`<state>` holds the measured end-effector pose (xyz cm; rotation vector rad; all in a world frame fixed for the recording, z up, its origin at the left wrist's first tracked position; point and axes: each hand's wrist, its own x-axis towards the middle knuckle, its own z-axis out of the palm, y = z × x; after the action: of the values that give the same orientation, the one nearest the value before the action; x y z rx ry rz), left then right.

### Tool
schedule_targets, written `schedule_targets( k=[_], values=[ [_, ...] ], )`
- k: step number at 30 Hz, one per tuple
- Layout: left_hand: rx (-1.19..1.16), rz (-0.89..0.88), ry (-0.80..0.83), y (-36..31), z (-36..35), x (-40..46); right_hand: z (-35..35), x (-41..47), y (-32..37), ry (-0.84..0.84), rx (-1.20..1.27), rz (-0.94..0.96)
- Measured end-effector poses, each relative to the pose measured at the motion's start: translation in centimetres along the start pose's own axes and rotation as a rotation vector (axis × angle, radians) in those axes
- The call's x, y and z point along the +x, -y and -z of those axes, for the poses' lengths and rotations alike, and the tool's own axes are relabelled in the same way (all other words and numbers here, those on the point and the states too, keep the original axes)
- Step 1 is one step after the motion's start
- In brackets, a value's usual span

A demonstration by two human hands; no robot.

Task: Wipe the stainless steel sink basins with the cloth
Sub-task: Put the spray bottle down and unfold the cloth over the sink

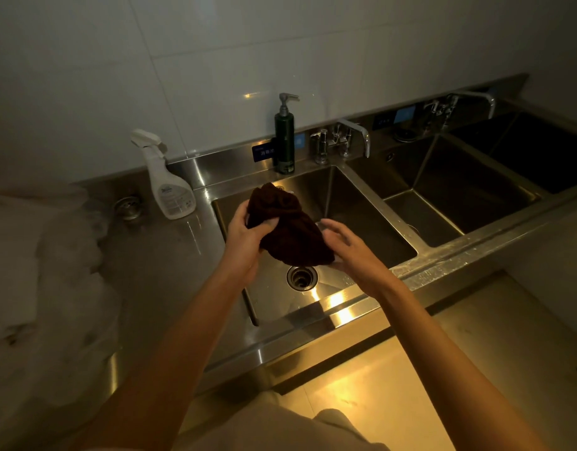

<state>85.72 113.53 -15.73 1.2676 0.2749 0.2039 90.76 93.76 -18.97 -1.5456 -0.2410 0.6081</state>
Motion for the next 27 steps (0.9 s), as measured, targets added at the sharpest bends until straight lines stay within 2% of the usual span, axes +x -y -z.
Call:
schedule_targets(
  k=[4, 8, 12, 16, 19, 24, 27],
  values=[
    [-0.008, 0.020, -0.003, -0.1, 0.5, 0.5, -0.8, 1.1, -0.5, -0.058, 0.172, -0.131],
    [0.062, 0.000, 0.013, 0.2, 1.4, 1.2, -1.5, 1.8, 0.6, -0.236, 0.194, 0.048],
    [0.303, -0.021, 0.031, 0.6, 2.3, 2.3, -1.9, 2.0, 2.3, -0.235, -0.008, 0.306],
    [0.546, 0.062, 0.118, 0.4, 3.0, 3.4, -2.0, 2.9, 3.9, -0.277, -0.256, 0.482],
    [0.805, 0.023, 0.136, -0.2, 3.3, 4.3, -1.4, 3.3, 4.9, -0.302, -0.277, 0.519],
    [0.958, -0.222, 0.294, -2.6, 1.3, 4.7, -1.6, 3.3, 5.0, -0.271, -0.387, 0.555],
    [0.978, -0.124, 0.458, -2.7, 0.2, 5.0, -1.8, 3.2, 4.5, -0.252, -0.462, 0.597]
  ],
)
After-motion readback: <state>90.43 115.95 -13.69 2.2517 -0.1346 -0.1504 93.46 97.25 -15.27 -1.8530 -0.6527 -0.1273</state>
